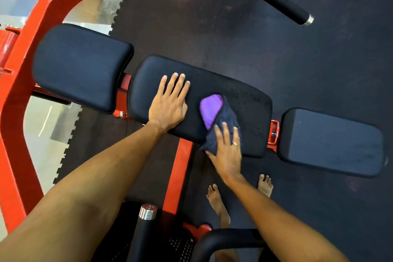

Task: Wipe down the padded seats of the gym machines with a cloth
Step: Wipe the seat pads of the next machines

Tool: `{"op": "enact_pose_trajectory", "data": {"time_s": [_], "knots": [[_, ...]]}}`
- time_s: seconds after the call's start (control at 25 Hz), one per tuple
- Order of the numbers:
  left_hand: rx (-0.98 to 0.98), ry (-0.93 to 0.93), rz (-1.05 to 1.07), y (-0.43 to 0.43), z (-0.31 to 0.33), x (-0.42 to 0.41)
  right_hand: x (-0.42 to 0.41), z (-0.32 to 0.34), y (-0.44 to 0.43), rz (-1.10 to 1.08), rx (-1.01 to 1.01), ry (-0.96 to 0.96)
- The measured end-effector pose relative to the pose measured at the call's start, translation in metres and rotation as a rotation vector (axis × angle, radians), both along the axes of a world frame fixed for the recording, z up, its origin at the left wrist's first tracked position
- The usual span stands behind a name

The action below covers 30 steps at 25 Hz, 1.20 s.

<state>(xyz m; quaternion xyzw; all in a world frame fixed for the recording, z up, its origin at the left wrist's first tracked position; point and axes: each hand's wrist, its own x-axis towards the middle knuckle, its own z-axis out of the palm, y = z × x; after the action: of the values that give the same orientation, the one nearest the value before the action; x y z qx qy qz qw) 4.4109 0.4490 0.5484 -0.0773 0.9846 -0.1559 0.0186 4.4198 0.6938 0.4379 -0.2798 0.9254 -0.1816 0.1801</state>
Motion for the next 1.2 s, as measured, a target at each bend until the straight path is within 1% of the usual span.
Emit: {"op": "enact_pose_trajectory", "data": {"time_s": [0.08,0.16,0.24,0.32,0.4,0.48,0.56,0.64,0.72,0.8,0.84,0.92,1.0,1.04,1.12,1.2], "knots": [[-0.009,0.004,0.0,0.0,0.0,0.0,0.0,-0.011,0.018,-0.123,-0.015,-0.064],[0.001,0.008,0.005,-0.001,0.001,-0.001,0.0,0.001,-0.004,-0.17,-0.081,-0.136],[0.005,0.013,0.016,0.001,0.0,-0.001,0.002,0.025,-0.042,-0.064,-0.185,-0.164],[-0.009,0.004,0.018,0.002,0.0,0.0,0.001,0.044,-0.07,0.038,-0.223,-0.11],[-0.009,0.001,0.016,0.001,0.001,-0.001,-0.005,0.043,-0.068,0.072,-0.208,-0.058],[-0.002,0.014,0.018,0.002,0.001,-0.001,-0.013,0.028,-0.043,0.068,-0.195,-0.032],[0.006,0.02,0.017,0.002,0.002,0.0,-0.03,0.013,-0.015,0.015,-0.154,-0.078],[0.014,0.029,0.017,0.003,0.002,0.0,-0.053,0.006,-0.012,-0.083,-0.114,-0.185],[0.008,0.031,0.016,0.002,0.002,0.0,-0.076,0.015,-0.04,-0.216,-0.086,-0.326],[-0.003,0.019,0.014,0.002,0.002,0.001,-0.088,0.034,-0.077,-0.292,-0.058,-0.384],[-0.008,0.017,0.016,0.003,0.002,0.001,-0.088,0.042,-0.09,-0.274,-0.063,-0.37],[-0.019,0.005,0.026,0.003,0.004,-0.002,-0.079,0.047,-0.091,-0.15,-0.106,-0.27],[-0.023,-0.023,0.03,0.003,0.005,-0.001,-0.064,0.044,-0.063,-0.009,-0.13,-0.17],[-0.023,-0.043,0.034,0.004,0.006,0.001,-0.06,0.039,-0.045,0.04,-0.111,-0.154],[-0.024,-0.067,0.044,0.005,0.012,-0.003,-0.065,0.024,-0.017,0.03,-0.013,-0.162],[0.004,-0.075,0.026,0.002,0.016,-0.021,-0.095,0.009,-0.014,-0.092,0.045,-0.218]]}}
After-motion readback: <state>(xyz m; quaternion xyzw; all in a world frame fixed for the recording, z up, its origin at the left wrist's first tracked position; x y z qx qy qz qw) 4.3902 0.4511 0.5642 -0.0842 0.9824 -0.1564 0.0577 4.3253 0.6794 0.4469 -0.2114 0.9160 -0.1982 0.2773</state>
